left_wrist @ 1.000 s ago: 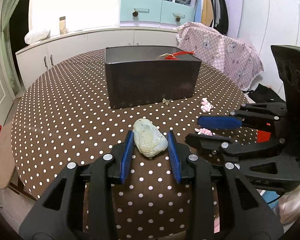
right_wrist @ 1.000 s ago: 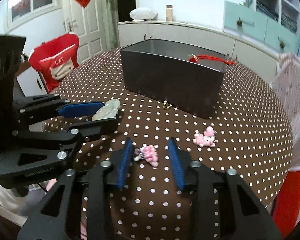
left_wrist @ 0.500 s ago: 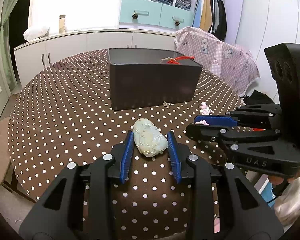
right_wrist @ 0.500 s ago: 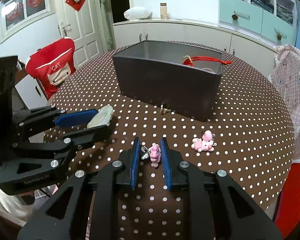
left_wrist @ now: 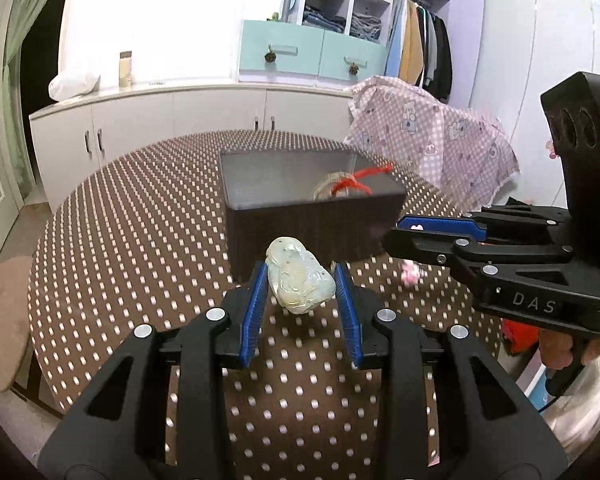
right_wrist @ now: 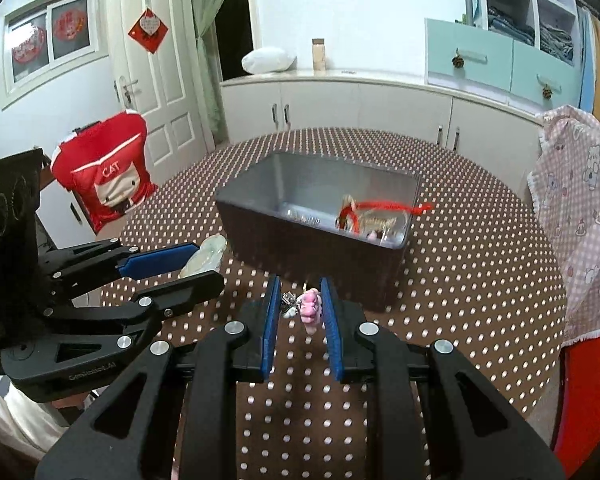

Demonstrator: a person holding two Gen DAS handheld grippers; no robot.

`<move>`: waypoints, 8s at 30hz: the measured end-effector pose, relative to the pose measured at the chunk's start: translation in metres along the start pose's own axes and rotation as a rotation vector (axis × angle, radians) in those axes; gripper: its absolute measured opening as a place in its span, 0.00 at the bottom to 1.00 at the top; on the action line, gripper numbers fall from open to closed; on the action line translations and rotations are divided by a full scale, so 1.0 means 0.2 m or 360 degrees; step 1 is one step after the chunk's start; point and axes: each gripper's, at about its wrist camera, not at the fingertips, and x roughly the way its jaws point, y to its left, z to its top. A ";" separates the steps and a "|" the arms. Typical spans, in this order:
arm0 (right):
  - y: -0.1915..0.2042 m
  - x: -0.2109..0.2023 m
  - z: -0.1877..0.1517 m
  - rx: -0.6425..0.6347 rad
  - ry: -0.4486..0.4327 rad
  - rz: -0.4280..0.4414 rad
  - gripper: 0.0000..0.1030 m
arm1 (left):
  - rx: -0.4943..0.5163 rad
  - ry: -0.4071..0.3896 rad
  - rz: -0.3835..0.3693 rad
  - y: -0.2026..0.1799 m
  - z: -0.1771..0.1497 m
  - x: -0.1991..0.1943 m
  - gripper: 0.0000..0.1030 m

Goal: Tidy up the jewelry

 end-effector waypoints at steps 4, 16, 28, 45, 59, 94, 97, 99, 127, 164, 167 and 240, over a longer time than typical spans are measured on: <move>-0.02 -0.01 0.05 0.0014 -0.0039 -0.0009 0.18 | 0.0016 -0.0050 -0.0002 0.00 0.06 -0.01 0.33; -0.05 -0.04 0.16 0.0024 -0.0129 -0.0016 0.18 | 0.0042 -0.0136 0.0005 -0.01 0.18 -0.01 0.33; -0.10 -0.01 0.23 0.0063 -0.0128 -0.0022 0.21 | 0.0037 -0.0162 0.0004 0.00 0.23 0.01 0.46; -0.18 -0.10 0.17 0.0136 -0.0152 -0.0094 0.41 | 0.0060 -0.0139 0.0053 -0.02 0.21 0.01 0.55; -0.23 -0.17 0.07 0.0207 -0.0146 -0.0148 0.44 | 0.0036 -0.0092 0.0053 -0.04 0.13 -0.03 0.55; -0.20 0.07 -0.24 0.0051 0.0159 -0.0140 0.25 | 0.0032 0.0435 -0.0033 -0.19 0.03 0.35 0.36; -0.21 0.08 -0.24 0.0052 0.0152 -0.0124 0.25 | 0.0035 0.0449 -0.0027 -0.20 0.04 0.38 0.36; -0.22 0.08 -0.23 0.0050 0.0152 -0.0118 0.24 | 0.0064 0.0451 -0.0003 -0.22 0.04 0.40 0.36; -0.26 0.03 -0.19 0.0093 0.0104 -0.0135 0.23 | 0.0140 0.0326 0.0051 -0.19 0.04 0.29 0.11; -0.20 -0.01 0.19 0.0047 -0.0156 -0.0074 0.24 | -0.0008 0.0064 0.0116 0.03 0.28 0.19 0.12; -0.21 0.01 0.19 0.0078 -0.0140 -0.0074 0.26 | -0.0014 0.0081 0.0135 0.04 0.28 0.20 0.12; 0.03 -0.55 -0.08 0.0181 -0.0535 -0.0496 0.91 | -0.0015 -0.0359 0.0590 -0.33 0.16 -0.38 0.86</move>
